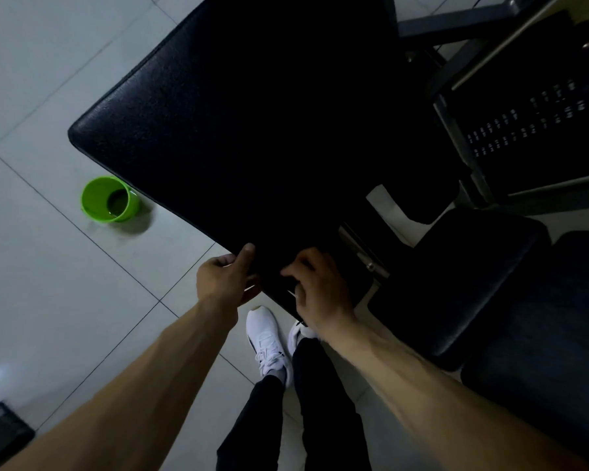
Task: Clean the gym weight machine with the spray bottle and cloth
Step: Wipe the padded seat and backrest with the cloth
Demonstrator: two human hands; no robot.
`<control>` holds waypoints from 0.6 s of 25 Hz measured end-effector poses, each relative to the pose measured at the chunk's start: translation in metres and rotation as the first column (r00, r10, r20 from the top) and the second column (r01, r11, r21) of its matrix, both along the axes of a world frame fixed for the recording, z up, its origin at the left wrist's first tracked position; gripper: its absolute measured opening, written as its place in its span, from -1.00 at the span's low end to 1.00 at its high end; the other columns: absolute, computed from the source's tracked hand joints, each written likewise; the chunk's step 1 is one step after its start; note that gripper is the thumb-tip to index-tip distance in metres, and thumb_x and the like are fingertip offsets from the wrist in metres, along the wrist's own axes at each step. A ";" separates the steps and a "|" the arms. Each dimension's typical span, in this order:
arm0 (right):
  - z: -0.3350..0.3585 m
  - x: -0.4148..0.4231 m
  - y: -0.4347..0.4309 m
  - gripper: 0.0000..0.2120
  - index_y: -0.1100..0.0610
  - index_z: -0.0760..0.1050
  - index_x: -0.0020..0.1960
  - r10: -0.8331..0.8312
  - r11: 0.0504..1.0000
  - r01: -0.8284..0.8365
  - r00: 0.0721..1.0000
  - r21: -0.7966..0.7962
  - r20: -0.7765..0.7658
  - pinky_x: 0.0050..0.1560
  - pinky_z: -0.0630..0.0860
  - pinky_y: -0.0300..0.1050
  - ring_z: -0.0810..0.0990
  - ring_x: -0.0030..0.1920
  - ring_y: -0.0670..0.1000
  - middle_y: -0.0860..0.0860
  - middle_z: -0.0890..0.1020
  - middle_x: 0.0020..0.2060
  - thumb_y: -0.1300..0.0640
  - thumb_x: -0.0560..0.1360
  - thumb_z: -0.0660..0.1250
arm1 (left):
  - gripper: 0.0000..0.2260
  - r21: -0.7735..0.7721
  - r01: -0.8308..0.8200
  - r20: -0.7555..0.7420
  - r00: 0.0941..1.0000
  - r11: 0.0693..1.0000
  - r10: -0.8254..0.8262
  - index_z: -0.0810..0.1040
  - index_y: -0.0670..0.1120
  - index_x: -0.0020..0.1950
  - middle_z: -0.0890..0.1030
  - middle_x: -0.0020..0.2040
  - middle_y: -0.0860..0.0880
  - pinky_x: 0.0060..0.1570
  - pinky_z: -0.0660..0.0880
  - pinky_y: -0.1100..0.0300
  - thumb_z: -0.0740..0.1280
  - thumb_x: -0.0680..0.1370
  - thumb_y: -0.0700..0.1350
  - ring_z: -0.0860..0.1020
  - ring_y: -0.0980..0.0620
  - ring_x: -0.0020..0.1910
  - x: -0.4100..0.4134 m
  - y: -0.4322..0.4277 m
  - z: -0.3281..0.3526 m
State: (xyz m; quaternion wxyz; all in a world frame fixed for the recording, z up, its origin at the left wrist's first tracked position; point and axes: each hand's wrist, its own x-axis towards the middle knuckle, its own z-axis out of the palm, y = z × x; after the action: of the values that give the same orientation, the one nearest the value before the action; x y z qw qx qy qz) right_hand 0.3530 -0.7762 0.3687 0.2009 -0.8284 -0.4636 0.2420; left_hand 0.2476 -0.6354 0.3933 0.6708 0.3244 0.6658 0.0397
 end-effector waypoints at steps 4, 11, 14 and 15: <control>-0.006 0.053 0.016 -0.60 0.06 0.63 0.14 0.044 0.999 -0.044 0.999 0.015 0.031 0.06 0.56 -0.01 0.55 0.15 0.22 0.13 0.52 0.17 0.41 0.40 0.35 | -0.59 -0.047 0.014 0.004 1.000 0.999 -0.014 0.53 -0.30 0.15 0.71 -0.05 -0.20 -0.20 0.66 0.09 0.42 0.58 0.05 0.73 -0.12 -0.09 0.002 -0.004 0.001; -0.017 0.030 0.004 -0.59 0.07 0.60 0.13 -0.310 0.950 0.310 0.951 0.050 -0.003 0.15 0.51 -0.10 0.51 0.21 0.12 0.05 0.50 0.19 0.43 0.39 0.32 | -0.56 -0.089 0.011 0.024 1.000 0.996 -0.008 0.52 -0.26 0.22 0.68 -0.12 -0.16 -0.10 0.66 0.01 0.37 0.60 0.11 0.73 -0.13 -0.07 0.002 -0.009 -0.005; -0.016 -0.013 -0.047 -0.58 0.03 0.60 0.10 -0.175 0.984 0.175 0.984 -0.021 -0.033 0.06 0.59 -0.01 0.50 0.19 0.08 -0.01 0.49 0.15 0.42 0.36 0.37 | -0.60 -0.084 0.051 -0.005 0.999 0.995 -0.051 0.56 -0.22 0.15 0.69 -0.11 -0.15 -0.20 0.65 0.08 0.35 0.60 0.13 0.73 -0.13 -0.09 0.001 -0.008 0.002; -0.016 -0.011 -0.052 -0.59 0.02 0.60 0.09 -0.154 0.988 0.153 0.987 -0.032 -0.044 0.04 0.60 0.00 0.51 0.18 0.07 -0.02 0.49 0.15 0.41 0.36 0.37 | -0.61 -0.072 0.126 -0.029 0.991 0.989 -0.128 0.59 -0.21 0.12 0.70 -0.10 -0.13 -0.23 0.64 0.11 0.33 0.61 0.13 0.73 -0.10 -0.12 0.000 -0.010 0.005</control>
State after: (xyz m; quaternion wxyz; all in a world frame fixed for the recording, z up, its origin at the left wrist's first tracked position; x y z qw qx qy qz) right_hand 0.3422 -0.8283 0.3526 0.2180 -0.8584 -0.3902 0.2516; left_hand 0.2479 -0.6449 0.3980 0.6714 0.3433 0.6560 -0.0318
